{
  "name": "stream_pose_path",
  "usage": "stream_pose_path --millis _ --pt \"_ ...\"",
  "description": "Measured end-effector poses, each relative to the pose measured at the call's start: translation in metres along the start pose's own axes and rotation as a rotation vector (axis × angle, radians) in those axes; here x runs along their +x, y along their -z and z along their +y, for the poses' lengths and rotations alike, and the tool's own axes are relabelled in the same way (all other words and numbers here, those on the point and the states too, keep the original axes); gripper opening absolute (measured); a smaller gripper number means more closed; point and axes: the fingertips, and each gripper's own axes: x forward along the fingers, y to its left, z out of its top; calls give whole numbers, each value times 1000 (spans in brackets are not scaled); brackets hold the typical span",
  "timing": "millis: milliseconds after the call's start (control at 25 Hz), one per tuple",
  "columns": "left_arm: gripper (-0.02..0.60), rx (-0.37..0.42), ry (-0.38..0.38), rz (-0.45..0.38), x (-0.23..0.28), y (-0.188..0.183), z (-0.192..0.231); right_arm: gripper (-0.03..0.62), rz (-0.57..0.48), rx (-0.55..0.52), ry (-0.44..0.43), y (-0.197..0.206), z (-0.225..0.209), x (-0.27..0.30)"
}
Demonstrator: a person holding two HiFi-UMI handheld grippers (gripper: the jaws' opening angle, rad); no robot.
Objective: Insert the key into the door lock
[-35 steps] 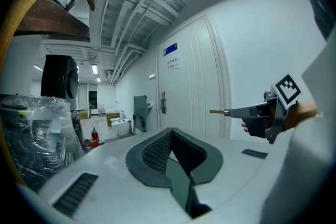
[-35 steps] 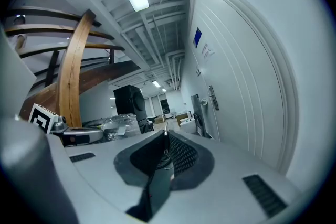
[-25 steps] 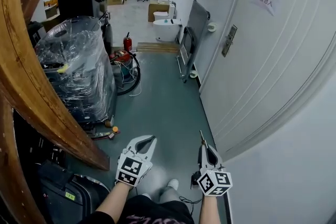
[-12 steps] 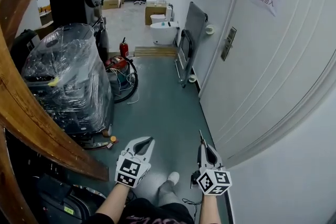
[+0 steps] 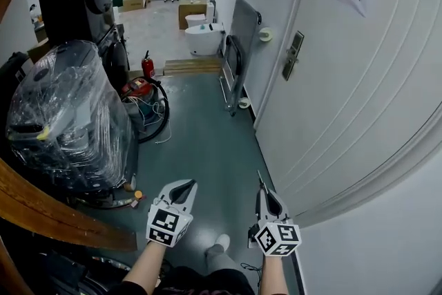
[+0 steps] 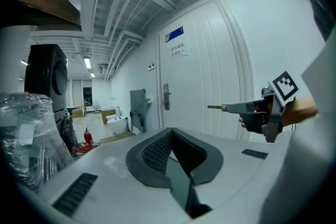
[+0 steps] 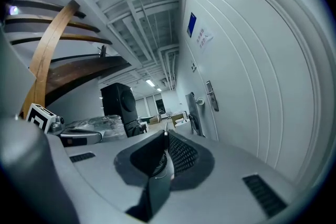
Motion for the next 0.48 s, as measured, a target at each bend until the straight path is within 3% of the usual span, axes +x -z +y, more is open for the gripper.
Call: stream_pose_path --millis 480 --pt "12 26 -14 15 107 -32 26 78 -4 30 -9 -33 -70 86"
